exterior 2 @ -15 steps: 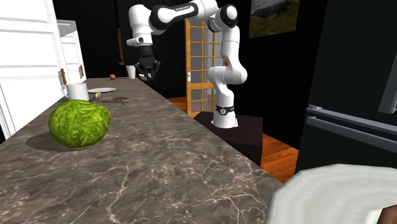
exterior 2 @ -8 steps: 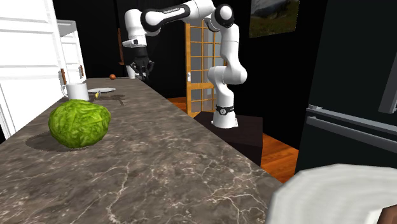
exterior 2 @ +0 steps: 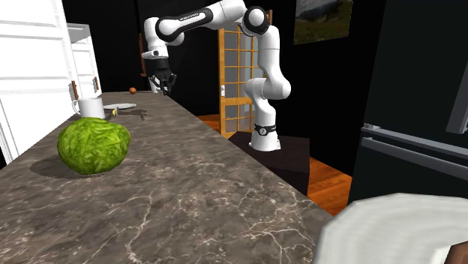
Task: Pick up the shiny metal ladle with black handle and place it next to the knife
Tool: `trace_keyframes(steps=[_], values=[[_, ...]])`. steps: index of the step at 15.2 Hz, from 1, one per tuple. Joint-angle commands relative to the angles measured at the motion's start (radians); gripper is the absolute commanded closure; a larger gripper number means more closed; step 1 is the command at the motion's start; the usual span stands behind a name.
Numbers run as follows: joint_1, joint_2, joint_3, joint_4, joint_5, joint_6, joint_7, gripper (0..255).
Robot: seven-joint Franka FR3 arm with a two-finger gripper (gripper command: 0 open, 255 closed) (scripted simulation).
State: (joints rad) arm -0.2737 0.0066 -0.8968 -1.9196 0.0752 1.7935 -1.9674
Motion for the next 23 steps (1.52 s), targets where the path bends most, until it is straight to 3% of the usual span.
trace_keyframes(steps=[1,18,23], values=[[-0.002,0.008,-0.002,-0.021,0.006,0.026,-0.009,255],[-0.025,0.127,0.003,-0.162,0.113,0.232,-0.098,255],[-0.026,0.129,0.004,-0.163,0.115,0.236,-0.1,255]])
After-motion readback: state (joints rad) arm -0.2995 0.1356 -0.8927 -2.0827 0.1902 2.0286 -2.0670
